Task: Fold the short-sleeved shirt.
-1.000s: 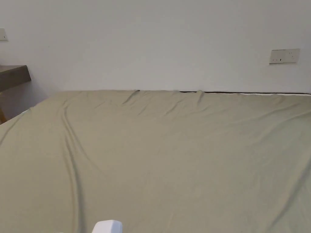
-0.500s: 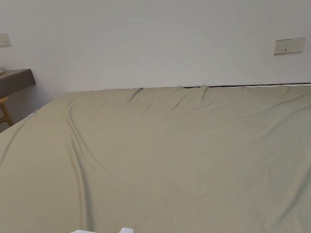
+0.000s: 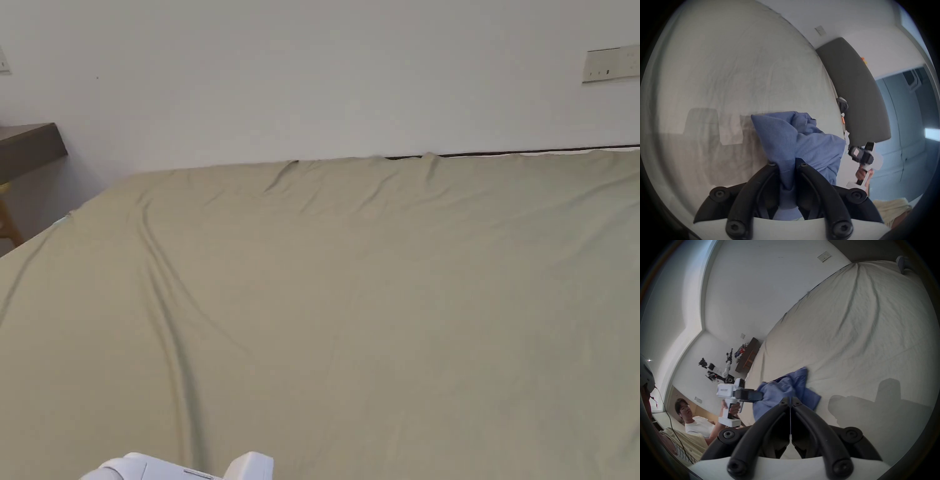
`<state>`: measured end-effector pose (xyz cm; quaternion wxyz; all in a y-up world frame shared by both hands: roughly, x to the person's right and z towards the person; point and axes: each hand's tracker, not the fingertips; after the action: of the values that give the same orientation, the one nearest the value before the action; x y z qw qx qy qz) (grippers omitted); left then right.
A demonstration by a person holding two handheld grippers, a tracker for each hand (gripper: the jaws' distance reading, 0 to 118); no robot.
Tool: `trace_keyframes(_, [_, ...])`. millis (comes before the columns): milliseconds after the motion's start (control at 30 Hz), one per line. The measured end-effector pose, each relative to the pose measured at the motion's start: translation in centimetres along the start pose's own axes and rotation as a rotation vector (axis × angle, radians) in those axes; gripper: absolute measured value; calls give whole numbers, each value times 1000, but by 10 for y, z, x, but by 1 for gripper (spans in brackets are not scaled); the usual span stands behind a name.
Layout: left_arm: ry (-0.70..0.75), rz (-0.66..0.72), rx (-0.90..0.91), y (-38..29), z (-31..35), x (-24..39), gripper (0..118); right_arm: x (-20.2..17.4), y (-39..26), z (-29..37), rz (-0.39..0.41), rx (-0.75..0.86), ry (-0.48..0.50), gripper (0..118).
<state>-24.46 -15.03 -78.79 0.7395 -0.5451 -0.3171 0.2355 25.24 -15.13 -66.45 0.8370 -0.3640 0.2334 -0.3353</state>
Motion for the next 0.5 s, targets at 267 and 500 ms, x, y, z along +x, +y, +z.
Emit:
trace_keyframes(267, [141,53,87,-13,71,-45,13,-19,13,-12,25,10,11,1])
trace_keyframes(500, [371,180,265,-34,127,-71,8,-28,10,-25,69,-19,36,1])
